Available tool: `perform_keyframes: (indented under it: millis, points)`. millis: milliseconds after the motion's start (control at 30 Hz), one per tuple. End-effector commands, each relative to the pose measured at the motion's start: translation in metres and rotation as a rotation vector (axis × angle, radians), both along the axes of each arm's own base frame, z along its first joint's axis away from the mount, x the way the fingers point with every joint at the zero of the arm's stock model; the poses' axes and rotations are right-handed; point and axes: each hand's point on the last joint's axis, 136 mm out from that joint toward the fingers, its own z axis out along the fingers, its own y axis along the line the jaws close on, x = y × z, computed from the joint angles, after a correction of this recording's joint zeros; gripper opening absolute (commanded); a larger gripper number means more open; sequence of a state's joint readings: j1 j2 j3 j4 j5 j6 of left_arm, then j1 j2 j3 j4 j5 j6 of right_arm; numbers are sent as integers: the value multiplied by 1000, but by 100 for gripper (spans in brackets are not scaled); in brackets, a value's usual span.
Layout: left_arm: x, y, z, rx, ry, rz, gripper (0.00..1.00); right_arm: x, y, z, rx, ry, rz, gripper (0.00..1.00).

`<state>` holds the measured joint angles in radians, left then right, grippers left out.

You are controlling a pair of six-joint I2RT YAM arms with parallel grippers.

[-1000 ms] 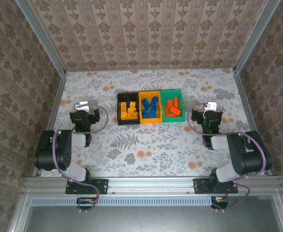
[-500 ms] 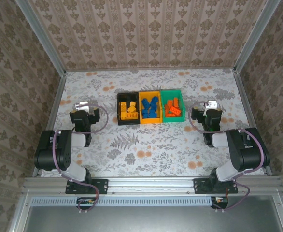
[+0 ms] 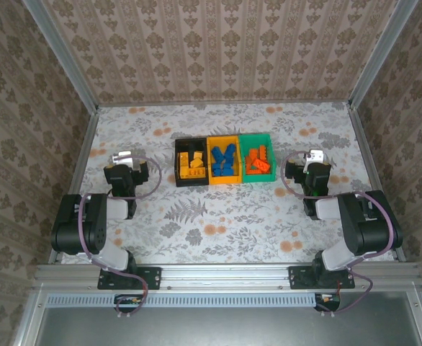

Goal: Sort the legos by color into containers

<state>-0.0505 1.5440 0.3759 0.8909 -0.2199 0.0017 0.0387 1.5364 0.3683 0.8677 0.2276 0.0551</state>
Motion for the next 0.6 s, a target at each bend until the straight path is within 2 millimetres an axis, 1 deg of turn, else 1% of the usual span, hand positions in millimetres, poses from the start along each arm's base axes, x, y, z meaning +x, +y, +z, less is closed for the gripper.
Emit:
perform_keyframes:
  millis: [0,567]
  points:
    - [4,-1,8,16,-30,-16,100,8,2,16,16,-53,9,100]
    - [4,-2,7,15,-28,-18,100,8,2,16,16,-54,8,100]
